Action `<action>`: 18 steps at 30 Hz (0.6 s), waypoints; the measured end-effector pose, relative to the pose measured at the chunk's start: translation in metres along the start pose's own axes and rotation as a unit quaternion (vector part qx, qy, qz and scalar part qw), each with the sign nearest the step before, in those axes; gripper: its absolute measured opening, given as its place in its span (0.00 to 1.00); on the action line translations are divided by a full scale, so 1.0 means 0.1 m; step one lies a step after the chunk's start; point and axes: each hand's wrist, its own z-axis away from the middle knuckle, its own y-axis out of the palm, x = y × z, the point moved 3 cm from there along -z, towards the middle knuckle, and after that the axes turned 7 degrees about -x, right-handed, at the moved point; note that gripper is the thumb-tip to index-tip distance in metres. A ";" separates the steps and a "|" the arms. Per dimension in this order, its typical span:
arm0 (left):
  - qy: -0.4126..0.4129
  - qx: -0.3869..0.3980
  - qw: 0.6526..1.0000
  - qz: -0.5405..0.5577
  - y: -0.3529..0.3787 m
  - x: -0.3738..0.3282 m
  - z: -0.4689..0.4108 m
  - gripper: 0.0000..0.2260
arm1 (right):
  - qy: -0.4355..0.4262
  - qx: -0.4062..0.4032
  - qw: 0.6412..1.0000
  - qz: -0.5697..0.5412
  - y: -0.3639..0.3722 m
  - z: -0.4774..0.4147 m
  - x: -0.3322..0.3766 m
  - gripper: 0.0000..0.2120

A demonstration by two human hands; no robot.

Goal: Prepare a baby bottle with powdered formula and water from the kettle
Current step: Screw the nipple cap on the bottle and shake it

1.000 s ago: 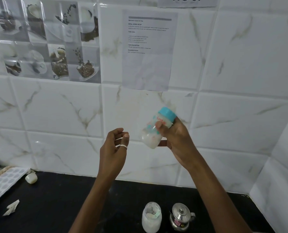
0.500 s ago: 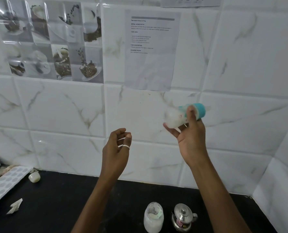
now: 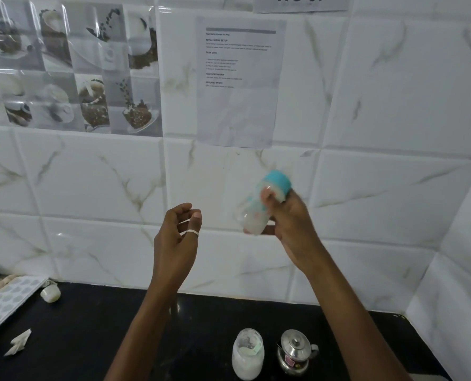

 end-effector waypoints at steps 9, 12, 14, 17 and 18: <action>0.001 -0.005 1.000 0.001 -0.05 -0.05 -0.01 0.12 | -0.013 -0.018 0.998 -0.058 -0.04 -0.01 0.06 0.25; 0.003 -0.003 1.000 0.001 -0.04 -0.07 -0.01 0.12 | -0.007 0.048 0.998 0.038 -0.01 0.03 0.03 0.23; 0.006 -0.001 1.000 0.005 -0.05 -0.09 0.00 0.12 | -0.004 -0.006 0.996 -0.093 -0.05 0.01 0.10 0.25; 0.008 -0.003 1.000 0.010 -0.09 -0.11 -0.02 0.12 | -0.021 -0.051 0.987 -0.150 -0.07 -0.05 0.11 0.30; 0.009 -0.005 1.000 0.012 -0.10 -0.12 -0.03 0.12 | -0.019 -0.034 0.995 -0.096 -0.05 -0.01 0.07 0.30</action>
